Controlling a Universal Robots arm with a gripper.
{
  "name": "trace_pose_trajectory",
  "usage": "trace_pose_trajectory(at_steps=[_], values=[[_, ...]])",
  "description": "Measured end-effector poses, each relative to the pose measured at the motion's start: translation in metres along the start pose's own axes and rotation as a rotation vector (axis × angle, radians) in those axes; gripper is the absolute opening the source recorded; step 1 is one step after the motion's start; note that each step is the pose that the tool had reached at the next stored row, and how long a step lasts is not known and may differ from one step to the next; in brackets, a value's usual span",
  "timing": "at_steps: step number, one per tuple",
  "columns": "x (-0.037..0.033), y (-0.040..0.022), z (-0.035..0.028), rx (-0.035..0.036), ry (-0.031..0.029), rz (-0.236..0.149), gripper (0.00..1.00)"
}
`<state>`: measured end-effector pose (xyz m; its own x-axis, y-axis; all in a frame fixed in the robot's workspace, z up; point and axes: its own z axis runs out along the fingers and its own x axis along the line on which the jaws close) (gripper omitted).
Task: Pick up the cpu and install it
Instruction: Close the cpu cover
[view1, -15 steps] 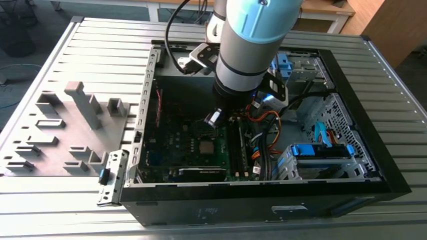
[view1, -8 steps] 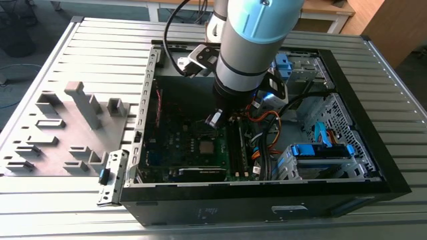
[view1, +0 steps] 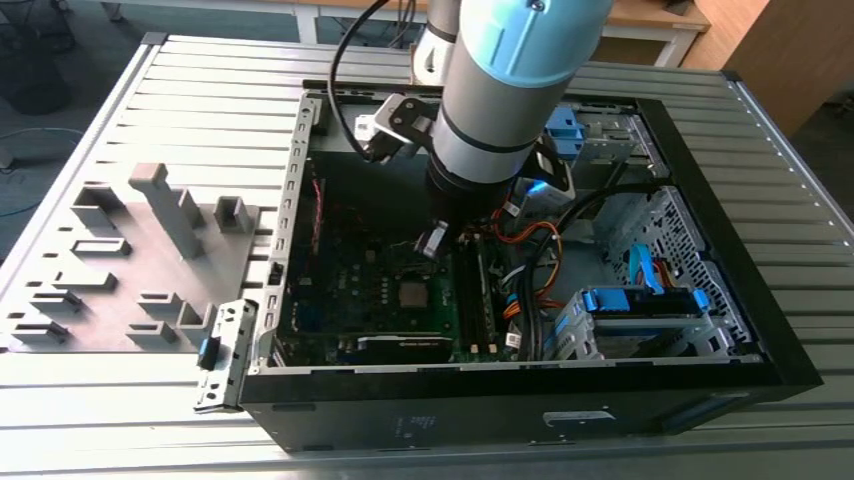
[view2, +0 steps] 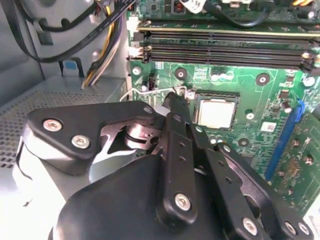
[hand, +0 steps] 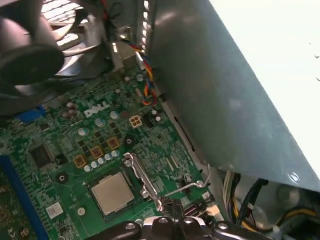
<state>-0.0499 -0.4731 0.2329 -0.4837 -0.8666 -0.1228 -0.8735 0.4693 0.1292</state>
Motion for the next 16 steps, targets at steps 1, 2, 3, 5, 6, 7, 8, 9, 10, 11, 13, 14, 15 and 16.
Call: trace_pose_trajectory(at_steps=[1,2,3,5,6,7,8,9,10,11,13,14,15,16], values=[[0.0,-0.0001,0.0001,-0.0014,0.0016,-0.012,0.11],[-0.0001,-0.0003,0.0001,-0.0026,0.0029,-0.021,0.11],[-0.0005,-0.0009,0.0002,-0.0036,0.0037,-0.027,0.11],[-0.0007,-0.0015,0.0002,-0.004,0.004,-0.028,0.11],[-0.0007,-0.0015,0.0002,-0.004,0.004,-0.028,0.11],[-0.0007,-0.0015,0.0002,-0.004,0.004,-0.028,0.11],[-0.0008,-0.0015,0.0002,-0.0041,0.004,-0.028,0.11],[-0.0008,-0.0016,0.0002,-0.0042,0.0042,-0.029,0.11],[-0.0007,-0.0016,0.0002,-0.0046,0.0049,-0.033,0.11],[-0.0006,-0.0017,0.0002,-0.0052,0.0059,-0.039,0.11],[-0.0003,-0.0018,0.0002,-0.0062,0.0096,-0.054,0.11],[-0.0002,-0.0019,0.0003,-0.0066,0.0114,-0.062,0.11],[-0.0001,-0.002,0.0003,-0.007,0.0133,-0.069,0.11],[0.0,-0.002,0.0004,-0.0074,0.0152,-0.076,0.11]])
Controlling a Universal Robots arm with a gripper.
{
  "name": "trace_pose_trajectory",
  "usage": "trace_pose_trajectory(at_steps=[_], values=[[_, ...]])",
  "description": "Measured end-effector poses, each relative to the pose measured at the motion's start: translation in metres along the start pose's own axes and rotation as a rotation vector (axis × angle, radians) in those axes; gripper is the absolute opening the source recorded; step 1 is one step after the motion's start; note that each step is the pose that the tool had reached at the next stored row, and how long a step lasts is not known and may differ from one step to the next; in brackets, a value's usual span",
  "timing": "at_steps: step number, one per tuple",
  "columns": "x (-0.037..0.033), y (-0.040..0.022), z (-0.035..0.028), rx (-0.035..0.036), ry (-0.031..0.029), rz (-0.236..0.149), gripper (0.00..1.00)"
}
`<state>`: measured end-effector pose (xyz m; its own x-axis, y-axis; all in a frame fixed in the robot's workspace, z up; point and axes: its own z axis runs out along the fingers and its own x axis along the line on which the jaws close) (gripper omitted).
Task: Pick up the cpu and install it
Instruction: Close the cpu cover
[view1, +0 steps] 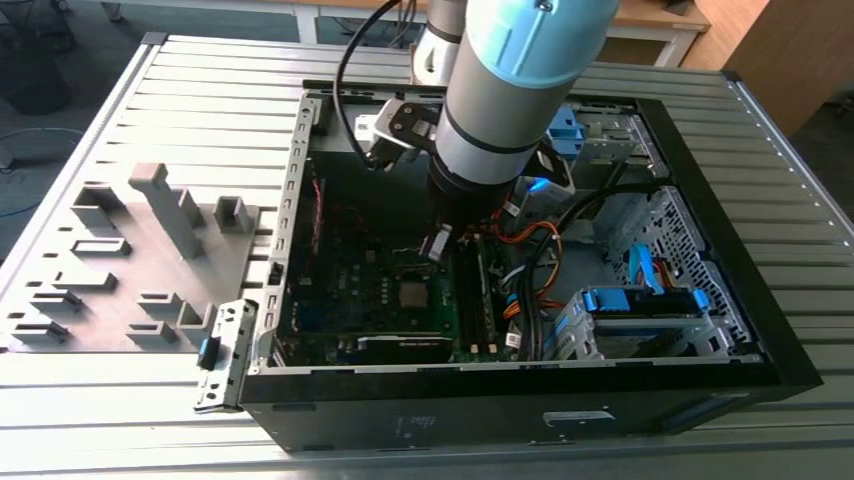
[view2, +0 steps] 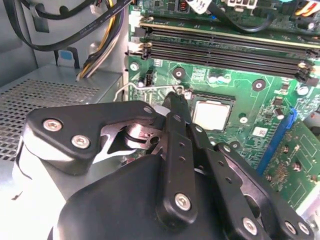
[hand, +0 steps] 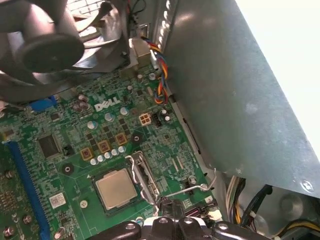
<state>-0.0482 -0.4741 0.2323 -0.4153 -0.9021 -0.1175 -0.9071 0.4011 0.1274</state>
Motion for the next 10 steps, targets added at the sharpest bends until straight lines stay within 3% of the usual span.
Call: trace_pose_trajectory(at_steps=[5,10], values=[[0.0007,-0.0004,0.0006,-0.0009,0.0136,-0.032,0.11],[0.0015,-0.0008,0.0018,-0.0023,0.0308,-0.061,0.11]])
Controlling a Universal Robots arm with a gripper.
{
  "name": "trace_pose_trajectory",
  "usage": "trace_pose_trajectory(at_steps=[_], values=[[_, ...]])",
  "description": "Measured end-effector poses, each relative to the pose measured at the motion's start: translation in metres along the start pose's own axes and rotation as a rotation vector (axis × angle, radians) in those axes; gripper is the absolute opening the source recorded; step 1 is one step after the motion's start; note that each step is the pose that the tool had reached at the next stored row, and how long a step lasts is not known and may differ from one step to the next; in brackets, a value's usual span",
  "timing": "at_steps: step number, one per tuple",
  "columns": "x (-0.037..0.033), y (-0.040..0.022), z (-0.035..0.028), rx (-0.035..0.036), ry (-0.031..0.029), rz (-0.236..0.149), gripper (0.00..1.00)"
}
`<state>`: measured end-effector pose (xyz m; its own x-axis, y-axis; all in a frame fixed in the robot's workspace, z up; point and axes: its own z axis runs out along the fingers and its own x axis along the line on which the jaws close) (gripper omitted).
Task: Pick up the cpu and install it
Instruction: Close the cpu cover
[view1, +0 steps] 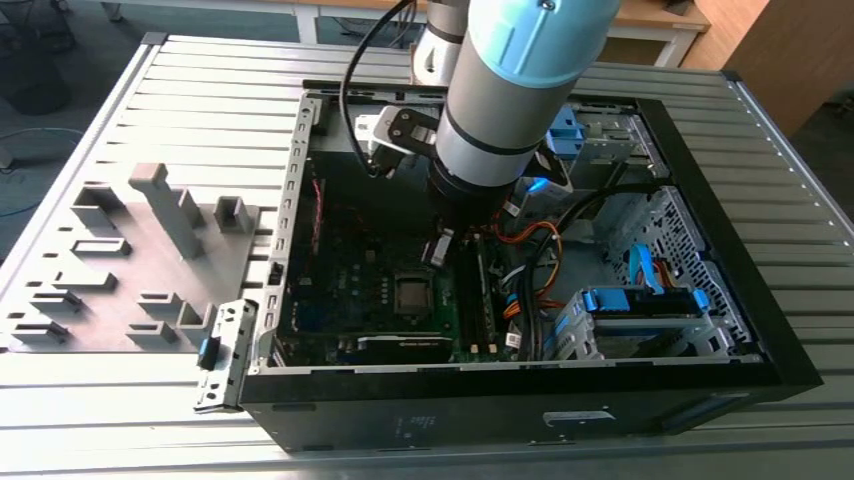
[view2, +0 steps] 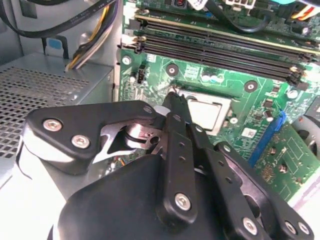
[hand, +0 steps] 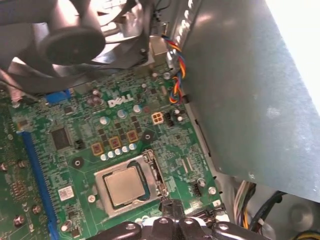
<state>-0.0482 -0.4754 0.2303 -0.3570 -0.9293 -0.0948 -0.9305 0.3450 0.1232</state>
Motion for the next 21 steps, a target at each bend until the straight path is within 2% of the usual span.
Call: trace_pose_trajectory(at_steps=[2,4,18,21], values=[[0.0001,-0.0001,0.0003,-0.0005,0.0044,-0.009,0.11],[0.0001,-0.0002,0.0004,-0.0007,0.006,-0.013,0.11],[0.0001,-0.0002,0.0005,-0.0008,0.0062,-0.014,0.11],[0.0015,0.0022,0.0007,0.0004,0.0056,-0.015,0.11]])
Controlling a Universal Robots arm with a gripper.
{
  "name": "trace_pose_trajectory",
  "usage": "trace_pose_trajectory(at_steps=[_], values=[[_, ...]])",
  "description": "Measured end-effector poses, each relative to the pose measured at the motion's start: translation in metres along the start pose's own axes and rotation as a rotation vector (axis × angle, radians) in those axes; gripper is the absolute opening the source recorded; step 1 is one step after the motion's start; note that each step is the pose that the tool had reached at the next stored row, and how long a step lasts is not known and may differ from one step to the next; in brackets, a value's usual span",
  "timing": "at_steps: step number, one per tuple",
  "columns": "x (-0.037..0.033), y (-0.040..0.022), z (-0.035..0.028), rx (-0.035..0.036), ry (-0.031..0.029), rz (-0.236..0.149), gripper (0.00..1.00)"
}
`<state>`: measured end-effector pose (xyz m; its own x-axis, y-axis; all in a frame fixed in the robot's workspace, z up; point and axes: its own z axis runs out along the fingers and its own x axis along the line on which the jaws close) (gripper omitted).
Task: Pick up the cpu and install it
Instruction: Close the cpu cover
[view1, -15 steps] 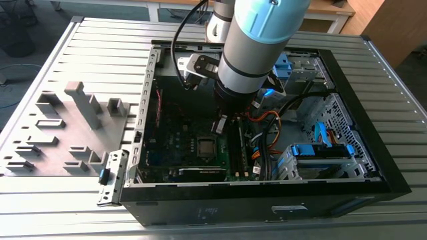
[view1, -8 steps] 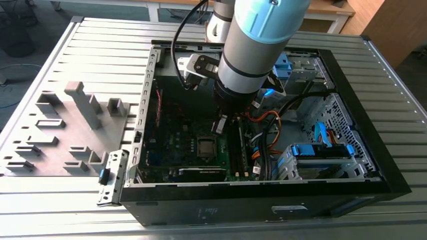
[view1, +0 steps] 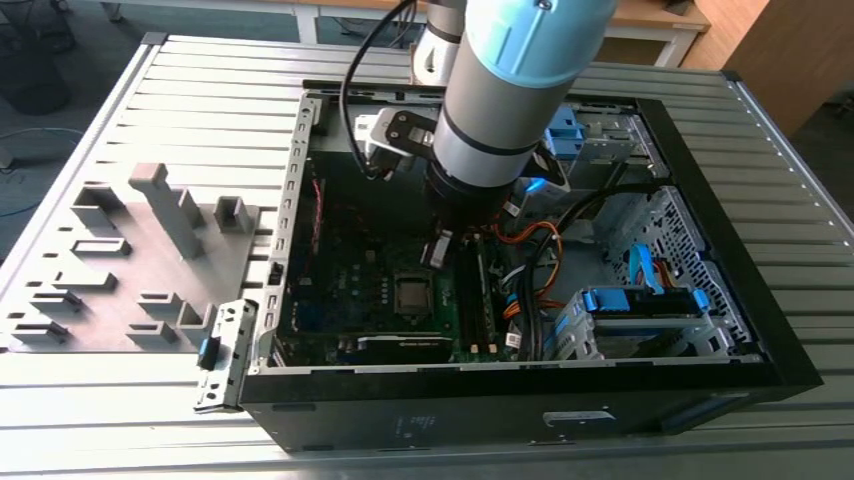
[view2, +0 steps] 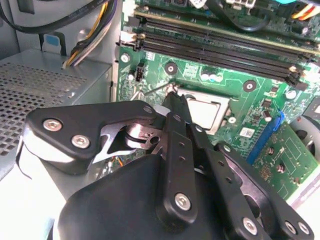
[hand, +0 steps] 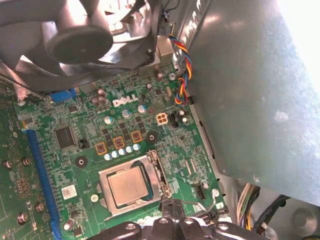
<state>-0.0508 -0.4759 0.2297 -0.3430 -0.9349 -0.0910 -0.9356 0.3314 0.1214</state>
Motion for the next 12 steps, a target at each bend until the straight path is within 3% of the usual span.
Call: trace_pose_trajectory(at_steps=[3,12], values=[[0.004,0.0017,-0.0001,0.001,0.0019,0.0,0.11],[0.0276,0.0043,-0.0017,0.0024,0.0044,0.0,0.11]])
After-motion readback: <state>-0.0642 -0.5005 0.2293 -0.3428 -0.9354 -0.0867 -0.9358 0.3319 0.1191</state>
